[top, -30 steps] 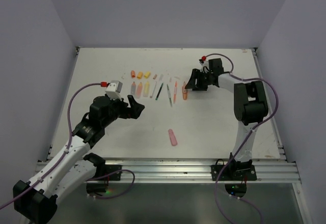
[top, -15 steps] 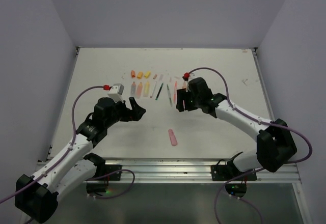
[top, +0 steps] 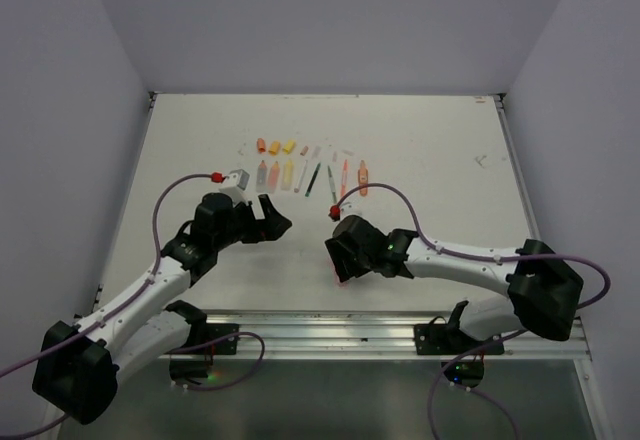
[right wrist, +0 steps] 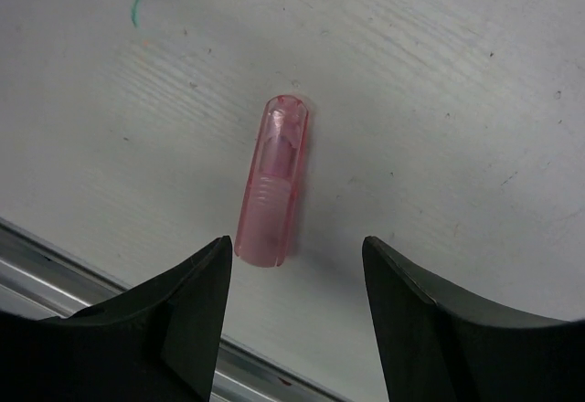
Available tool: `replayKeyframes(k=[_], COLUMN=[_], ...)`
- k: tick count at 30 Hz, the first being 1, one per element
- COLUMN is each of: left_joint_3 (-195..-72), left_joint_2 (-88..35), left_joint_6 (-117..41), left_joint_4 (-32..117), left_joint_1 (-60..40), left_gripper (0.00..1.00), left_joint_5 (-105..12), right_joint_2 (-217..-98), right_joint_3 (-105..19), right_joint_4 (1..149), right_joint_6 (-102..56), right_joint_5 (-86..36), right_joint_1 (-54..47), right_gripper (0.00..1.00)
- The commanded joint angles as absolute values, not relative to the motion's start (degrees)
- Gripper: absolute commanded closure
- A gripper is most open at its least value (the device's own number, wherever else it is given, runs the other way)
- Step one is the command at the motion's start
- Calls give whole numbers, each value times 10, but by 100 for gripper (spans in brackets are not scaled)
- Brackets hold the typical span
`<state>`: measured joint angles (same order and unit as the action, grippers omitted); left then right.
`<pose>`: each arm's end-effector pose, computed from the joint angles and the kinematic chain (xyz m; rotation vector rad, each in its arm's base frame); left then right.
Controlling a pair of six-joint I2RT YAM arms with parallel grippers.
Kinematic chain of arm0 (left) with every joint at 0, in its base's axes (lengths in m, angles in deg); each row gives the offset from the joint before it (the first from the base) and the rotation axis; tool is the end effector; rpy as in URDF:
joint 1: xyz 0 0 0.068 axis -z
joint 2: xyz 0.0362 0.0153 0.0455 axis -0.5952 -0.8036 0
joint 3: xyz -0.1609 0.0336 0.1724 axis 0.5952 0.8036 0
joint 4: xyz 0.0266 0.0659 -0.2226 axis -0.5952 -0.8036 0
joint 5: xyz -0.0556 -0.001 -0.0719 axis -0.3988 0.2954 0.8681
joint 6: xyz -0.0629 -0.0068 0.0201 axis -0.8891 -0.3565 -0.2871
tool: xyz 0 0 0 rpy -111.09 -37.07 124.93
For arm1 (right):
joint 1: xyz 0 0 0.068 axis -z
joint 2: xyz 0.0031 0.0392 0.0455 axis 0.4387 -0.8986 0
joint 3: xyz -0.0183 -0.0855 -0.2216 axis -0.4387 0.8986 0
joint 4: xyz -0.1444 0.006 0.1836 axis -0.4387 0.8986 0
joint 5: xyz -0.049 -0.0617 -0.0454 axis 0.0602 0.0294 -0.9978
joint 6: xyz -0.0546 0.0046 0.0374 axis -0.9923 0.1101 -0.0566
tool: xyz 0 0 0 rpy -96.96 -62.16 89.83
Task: Open the pen caps
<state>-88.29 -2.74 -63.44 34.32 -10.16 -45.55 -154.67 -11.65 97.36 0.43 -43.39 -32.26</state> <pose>0.1829 -0.1000 0.1941 -0.1125 2.2036 -0.8163 0.1429 0.2117 0.1620 -0.5516 2.5101 0.3596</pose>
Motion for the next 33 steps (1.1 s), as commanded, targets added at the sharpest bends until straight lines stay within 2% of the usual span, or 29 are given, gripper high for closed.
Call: replayKeyframes(k=[1, 33], left_joint_3=[-878, -866], left_joint_2=[-36, -95], left_joint_6=[-649, -674], left_joint_4=[385, 451], left_joint_1=[-103, -99], left_gripper=[0, 0], left_joint_5=[-439, -406], right_joint_2=[-1576, -1652], right_joint_3=[-133, -162], right_joint_4=[971, 956], right_joint_6=[32, 40], right_joint_5=[-485, -463], right_joint_1=[-337, -366], right_gripper=[38, 48])
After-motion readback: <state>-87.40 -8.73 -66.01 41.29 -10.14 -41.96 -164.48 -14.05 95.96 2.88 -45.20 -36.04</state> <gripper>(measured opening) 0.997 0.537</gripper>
